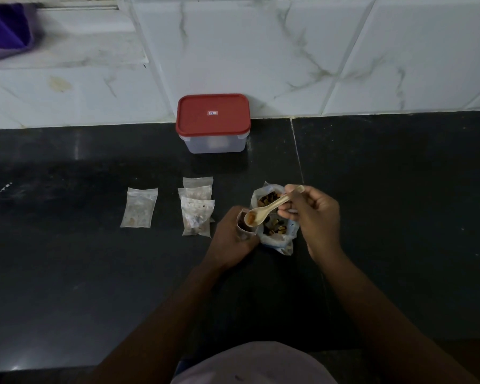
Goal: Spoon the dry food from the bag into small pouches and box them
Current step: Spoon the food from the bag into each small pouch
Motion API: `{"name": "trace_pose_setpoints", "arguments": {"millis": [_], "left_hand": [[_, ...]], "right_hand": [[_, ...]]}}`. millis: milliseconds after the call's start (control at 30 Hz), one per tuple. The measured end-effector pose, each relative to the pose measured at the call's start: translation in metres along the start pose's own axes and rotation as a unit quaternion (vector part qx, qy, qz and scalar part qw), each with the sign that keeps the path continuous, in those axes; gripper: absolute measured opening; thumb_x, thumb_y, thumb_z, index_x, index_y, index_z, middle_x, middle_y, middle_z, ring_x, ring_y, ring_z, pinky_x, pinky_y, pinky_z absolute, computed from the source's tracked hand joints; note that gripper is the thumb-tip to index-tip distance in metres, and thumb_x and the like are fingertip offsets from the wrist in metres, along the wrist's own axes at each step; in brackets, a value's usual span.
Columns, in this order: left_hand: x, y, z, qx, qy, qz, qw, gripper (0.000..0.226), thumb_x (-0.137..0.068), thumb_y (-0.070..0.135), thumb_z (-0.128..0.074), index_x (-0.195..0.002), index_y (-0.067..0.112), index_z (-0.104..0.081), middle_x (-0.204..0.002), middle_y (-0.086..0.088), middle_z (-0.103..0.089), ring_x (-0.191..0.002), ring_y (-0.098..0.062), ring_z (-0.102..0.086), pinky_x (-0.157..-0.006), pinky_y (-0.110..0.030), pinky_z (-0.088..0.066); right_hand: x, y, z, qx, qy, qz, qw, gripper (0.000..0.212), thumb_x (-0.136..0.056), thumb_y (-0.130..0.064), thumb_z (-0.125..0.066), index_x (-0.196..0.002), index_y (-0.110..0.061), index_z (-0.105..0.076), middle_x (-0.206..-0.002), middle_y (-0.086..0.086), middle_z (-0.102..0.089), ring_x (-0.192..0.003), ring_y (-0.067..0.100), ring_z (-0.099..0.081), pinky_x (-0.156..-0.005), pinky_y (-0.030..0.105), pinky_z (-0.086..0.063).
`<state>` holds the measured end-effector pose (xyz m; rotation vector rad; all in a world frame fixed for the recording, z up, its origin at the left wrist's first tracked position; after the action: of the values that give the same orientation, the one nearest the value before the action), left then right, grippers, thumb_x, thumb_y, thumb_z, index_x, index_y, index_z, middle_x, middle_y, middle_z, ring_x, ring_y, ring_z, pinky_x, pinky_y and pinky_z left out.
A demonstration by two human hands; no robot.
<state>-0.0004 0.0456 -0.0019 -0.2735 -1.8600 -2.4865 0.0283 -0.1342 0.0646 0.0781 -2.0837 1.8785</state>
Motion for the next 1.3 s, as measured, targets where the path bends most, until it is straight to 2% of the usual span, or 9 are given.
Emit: {"name": "trace_pose_setpoints", "arguments": {"millis": [167, 267, 333, 467, 600, 733, 1033, 1167, 1300], "left_hand": [[-0.003, 0.000, 0.001, -0.007, 0.001, -0.005, 1.000, 0.031, -0.085, 0.013, -0.078, -0.109, 0.023, -0.062, -0.105, 0.007, -0.067, -0.098, -0.006, -0.066, -0.079, -0.018, -0.053], [-0.002, 0.001, 0.001, 0.004, 0.000, -0.019, 1.000, 0.029, -0.085, 0.009, -0.076, -0.108, 0.019, -0.062, -0.105, 0.005, -0.069, -0.100, -0.008, -0.067, -0.081, -0.018, -0.053], [-0.001, 0.002, 0.001, 0.005, 0.002, -0.032, 0.999, 0.027, -0.085, 0.012, -0.076, -0.107, 0.019, -0.062, -0.103, 0.005, -0.069, -0.099, -0.010, -0.067, -0.080, -0.020, -0.053], [-0.001, 0.002, 0.003, 0.010, -0.006, -0.011, 1.000, 0.029, -0.084, 0.013, -0.077, -0.108, 0.021, -0.062, -0.103, 0.005, -0.070, -0.097, -0.008, -0.068, -0.080, -0.021, -0.055], [0.000, 0.003, 0.005, 0.000, -0.008, 0.005, 1.000, 0.037, -0.083, 0.009, -0.076, -0.112, 0.024, -0.061, -0.109, 0.007, -0.068, -0.102, -0.006, -0.066, -0.084, -0.026, -0.057], [0.003, 0.006, 0.008, -0.002, -0.004, 0.016, 1.000, 0.038, -0.083, 0.010, -0.076, -0.109, 0.031, -0.058, -0.109, 0.008, -0.066, -0.099, -0.007, -0.066, -0.079, -0.025, -0.057], [0.002, 0.011, 0.009, -0.033, -0.031, 0.060, 0.997, 0.060, -0.079, 0.031, -0.087, -0.116, 0.025, -0.041, -0.104, 0.007, -0.055, -0.090, -0.005, -0.059, -0.066, -0.015, -0.048], [0.005, 0.011, 0.013, -0.071, -0.012, 0.043, 0.996, 0.067, -0.075, 0.031, -0.091, -0.112, 0.022, -0.036, -0.105, 0.002, -0.051, -0.091, -0.008, -0.056, -0.069, -0.020, -0.053], [0.008, 0.008, 0.015, -0.098, 0.010, 0.004, 0.995, 0.065, -0.069, 0.037, -0.093, -0.095, 0.033, -0.034, -0.104, -0.006, -0.052, -0.092, -0.022, -0.058, -0.071, -0.033, -0.055]], "right_hand": [[0.015, 0.008, -0.002, 0.151, -0.086, 0.091, 0.981, 0.014, -0.093, -0.015, -0.073, -0.105, -0.016, -0.078, -0.094, -0.002, -0.079, -0.089, 0.010, -0.076, -0.079, 0.027, -0.063], [0.018, 0.010, 0.003, 0.295, -0.206, 0.185, 0.915, 0.022, -0.089, -0.015, -0.077, -0.109, -0.023, -0.077, -0.106, -0.015, -0.075, -0.100, -0.003, -0.071, -0.090, 0.017, -0.056], [0.020, 0.009, 0.007, 0.318, -0.232, 0.221, 0.892, 0.024, -0.088, -0.015, -0.079, -0.111, -0.021, -0.077, -0.109, -0.015, -0.074, -0.104, -0.005, -0.069, -0.093, 0.017, -0.054], [0.022, 0.005, 0.013, 0.256, -0.202, 0.255, 0.910, 0.023, -0.086, -0.011, -0.080, -0.109, -0.015, -0.079, -0.108, -0.008, -0.078, -0.101, 0.004, -0.073, -0.090, 0.026, -0.059], [0.021, -0.003, 0.017, 0.083, -0.088, 0.153, 0.981, 0.017, -0.087, -0.019, -0.074, -0.104, -0.016, -0.077, -0.102, 0.002, -0.079, -0.091, 0.018, -0.077, -0.076, 0.031, -0.063], [0.007, -0.002, 0.028, -0.010, 0.057, 0.076, 0.995, 0.011, -0.095, -0.010, -0.069, -0.104, -0.011, -0.075, -0.102, 0.006, -0.078, -0.096, 0.020, -0.076, -0.077, 0.031, -0.064], [-0.014, 0.030, 0.031, 0.177, 0.078, -0.004, 0.981, 0.021, -0.094, -0.022, -0.072, -0.116, -0.020, -0.073, -0.099, -0.004, -0.075, -0.092, 0.010, -0.074, -0.085, 0.038, -0.063], [0.001, 0.018, 0.022, 0.336, 0.120, 0.151, 0.922, 0.037, -0.092, -0.025, -0.074, -0.127, -0.026, -0.066, -0.135, -0.010, -0.055, -0.129, 0.005, -0.049, -0.099, 0.024, -0.041], [0.028, 0.013, -0.004, 0.285, -0.001, 0.216, 0.934, 0.018, -0.088, -0.012, -0.075, -0.101, -0.023, -0.072, -0.106, -0.014, -0.067, -0.100, 0.001, -0.065, -0.083, 0.020, -0.054]]}}
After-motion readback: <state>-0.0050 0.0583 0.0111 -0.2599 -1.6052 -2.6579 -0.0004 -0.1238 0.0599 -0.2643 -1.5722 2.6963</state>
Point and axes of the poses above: each hand's wrist, its own x-axis away from the middle knuckle, its own z-axis out of the back of the hand, y = z × x, the point moved 1 cm from there along -x, towards the middle knuckle
